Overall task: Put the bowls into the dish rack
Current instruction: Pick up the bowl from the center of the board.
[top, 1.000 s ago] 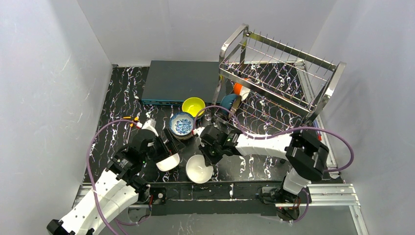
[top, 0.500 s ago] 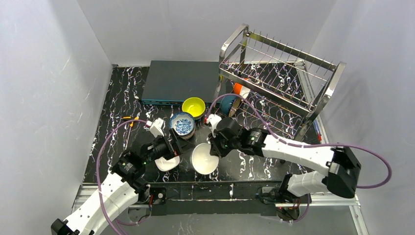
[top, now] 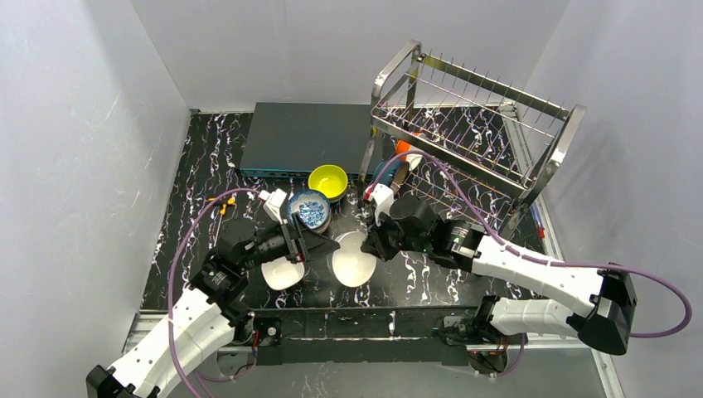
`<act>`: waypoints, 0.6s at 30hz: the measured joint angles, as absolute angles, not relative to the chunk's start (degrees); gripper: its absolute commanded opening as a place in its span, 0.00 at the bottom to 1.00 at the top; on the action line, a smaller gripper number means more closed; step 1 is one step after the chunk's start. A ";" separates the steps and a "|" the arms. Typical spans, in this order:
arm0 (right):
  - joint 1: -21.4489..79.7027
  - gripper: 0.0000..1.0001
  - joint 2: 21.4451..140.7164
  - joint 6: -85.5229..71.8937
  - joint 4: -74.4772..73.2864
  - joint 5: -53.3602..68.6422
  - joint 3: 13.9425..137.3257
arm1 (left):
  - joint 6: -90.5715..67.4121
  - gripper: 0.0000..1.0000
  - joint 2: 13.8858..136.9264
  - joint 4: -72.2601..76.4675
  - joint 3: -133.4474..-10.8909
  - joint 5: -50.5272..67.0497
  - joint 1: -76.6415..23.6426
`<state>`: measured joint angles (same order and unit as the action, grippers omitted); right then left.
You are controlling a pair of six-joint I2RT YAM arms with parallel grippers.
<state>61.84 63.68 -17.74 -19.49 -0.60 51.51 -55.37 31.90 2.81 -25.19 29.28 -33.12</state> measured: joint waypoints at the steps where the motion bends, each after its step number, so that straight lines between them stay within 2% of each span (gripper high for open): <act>1: 61.82 0.01 63.68 -17.80 -19.05 -0.97 51.51 | -55.11 0.98 32.08 2.94 -25.39 29.80 -33.12; 11: 61.52 0.01 63.57 -18.04 -18.24 -3.77 51.55 | -54.15 0.97 36.18 2.85 -26.28 34.00 -34.68; 18: 61.52 0.01 61.73 -18.33 -18.28 -5.72 51.81 | -53.32 0.93 37.93 3.53 -26.30 34.17 -38.02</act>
